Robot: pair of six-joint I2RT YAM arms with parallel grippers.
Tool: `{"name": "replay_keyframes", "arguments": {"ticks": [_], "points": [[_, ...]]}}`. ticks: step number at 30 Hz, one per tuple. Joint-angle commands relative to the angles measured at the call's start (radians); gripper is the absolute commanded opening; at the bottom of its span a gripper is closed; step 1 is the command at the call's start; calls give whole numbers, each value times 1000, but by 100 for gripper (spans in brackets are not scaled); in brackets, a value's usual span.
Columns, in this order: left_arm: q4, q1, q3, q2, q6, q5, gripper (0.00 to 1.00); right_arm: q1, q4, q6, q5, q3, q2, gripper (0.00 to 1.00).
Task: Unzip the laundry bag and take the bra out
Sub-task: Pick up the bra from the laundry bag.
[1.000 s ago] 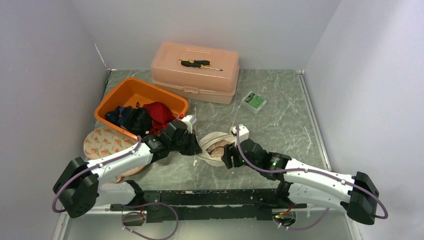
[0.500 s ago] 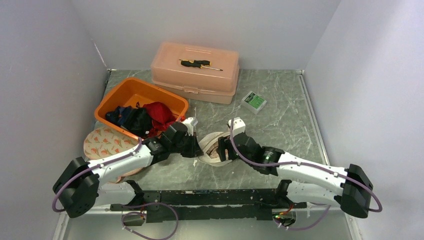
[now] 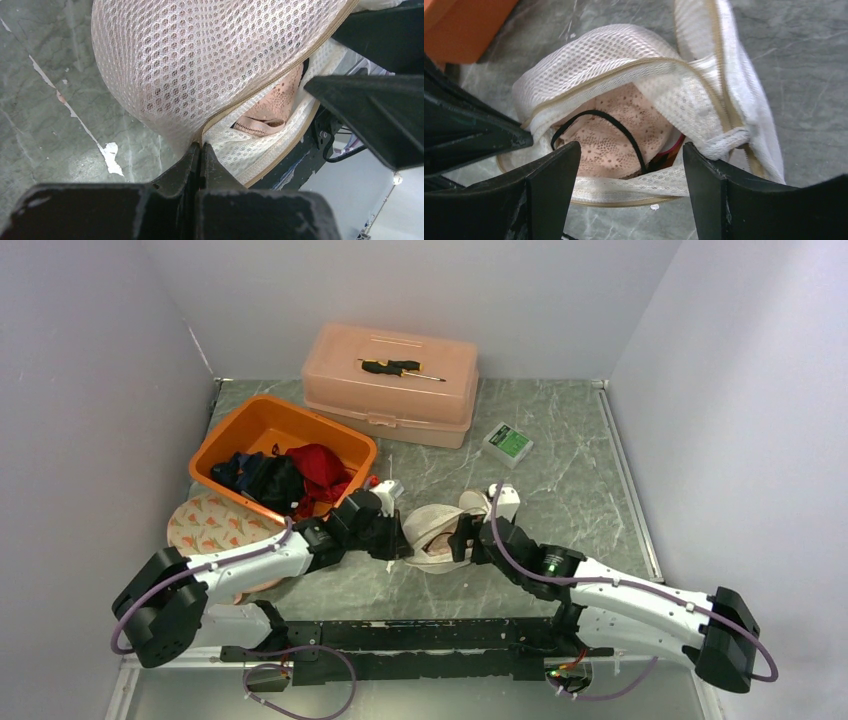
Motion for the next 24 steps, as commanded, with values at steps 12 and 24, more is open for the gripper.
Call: {"name": "replay_keyframes", "arguments": {"ticks": [12, 24], "points": [[94, -31, 3, 27, -30, 14, 3, -56, 158, 74, 8, -4, 137, 73], [77, -34, 11, 7, -29, 4, 3, -56, 182, 65, 46, 26, 152, 63]]}}
